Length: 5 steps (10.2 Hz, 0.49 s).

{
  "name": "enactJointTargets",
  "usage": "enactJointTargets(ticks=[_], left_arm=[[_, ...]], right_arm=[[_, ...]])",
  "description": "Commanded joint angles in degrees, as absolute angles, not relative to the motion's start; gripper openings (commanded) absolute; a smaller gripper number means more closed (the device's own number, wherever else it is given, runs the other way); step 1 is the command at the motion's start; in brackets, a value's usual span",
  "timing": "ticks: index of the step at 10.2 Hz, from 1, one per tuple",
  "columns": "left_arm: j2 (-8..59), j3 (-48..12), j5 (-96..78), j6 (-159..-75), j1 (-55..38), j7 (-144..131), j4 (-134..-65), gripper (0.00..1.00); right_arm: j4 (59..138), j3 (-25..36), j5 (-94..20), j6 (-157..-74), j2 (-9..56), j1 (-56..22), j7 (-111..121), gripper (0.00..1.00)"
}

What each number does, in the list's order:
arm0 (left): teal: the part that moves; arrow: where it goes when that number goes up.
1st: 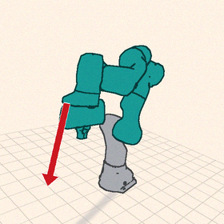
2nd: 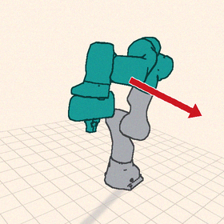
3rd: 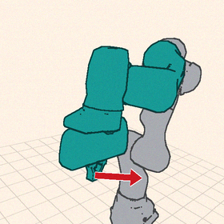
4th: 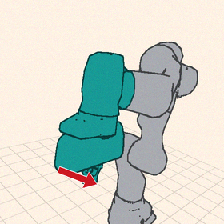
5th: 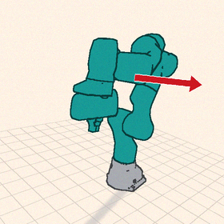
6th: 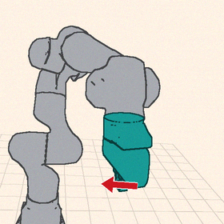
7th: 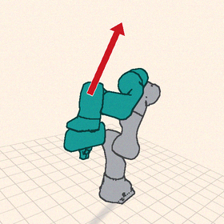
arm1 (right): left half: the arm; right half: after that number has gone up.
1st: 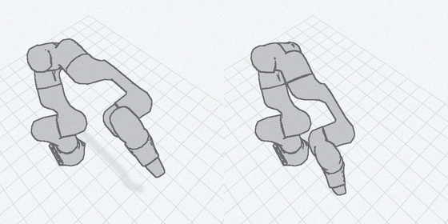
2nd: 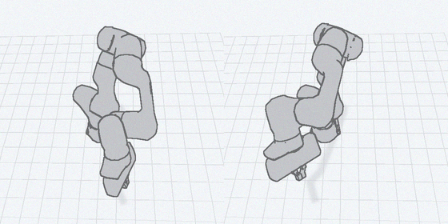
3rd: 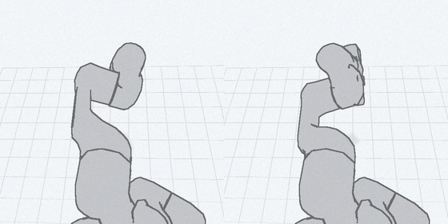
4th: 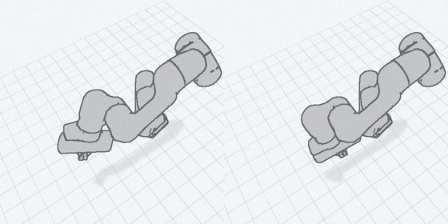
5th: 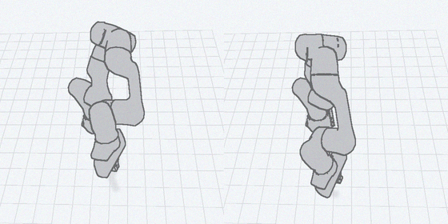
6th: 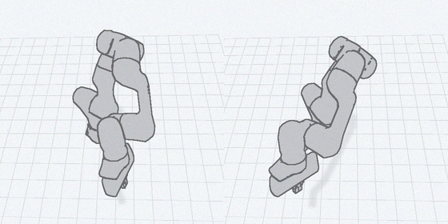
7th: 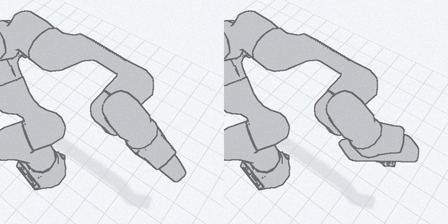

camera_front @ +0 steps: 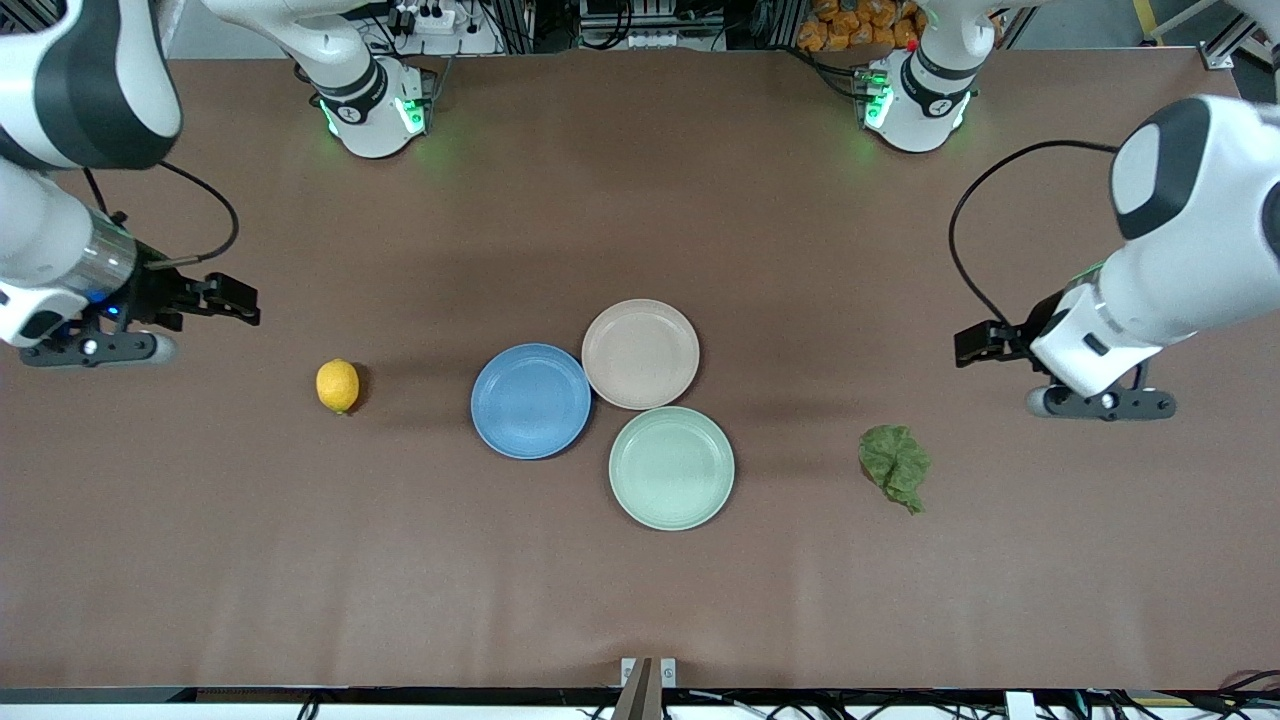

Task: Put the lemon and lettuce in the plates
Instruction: 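Reach the right gripper to the lemon while the left gripper reaches the lettuce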

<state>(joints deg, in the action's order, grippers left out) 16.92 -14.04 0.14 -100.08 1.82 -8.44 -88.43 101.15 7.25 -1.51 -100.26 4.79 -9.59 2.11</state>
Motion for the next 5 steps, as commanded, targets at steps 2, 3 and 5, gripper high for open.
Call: enactJointTargets(ticks=[2,3,5], left_arm=[[22.3,-13.9,8.4,-101.4,-1.7,-9.4,-86.1,1.0],[23.5,-13.8,8.8,-102.7,-1.4,-9.6,-86.2,1.0],[27.7,-13.7,8.1,-108.1,-1.1,-9.8,-86.3,1.0]], right_arm=[[109.4,6.8,-3.2,-107.4,3.5,-8.8,5.1,1.0],[111.9,6.8,-3.2,-110.8,3.5,-8.7,5.1,1.0],[117.1,6.8,-3.2,-118.5,3.7,-8.3,5.5,1.0]])
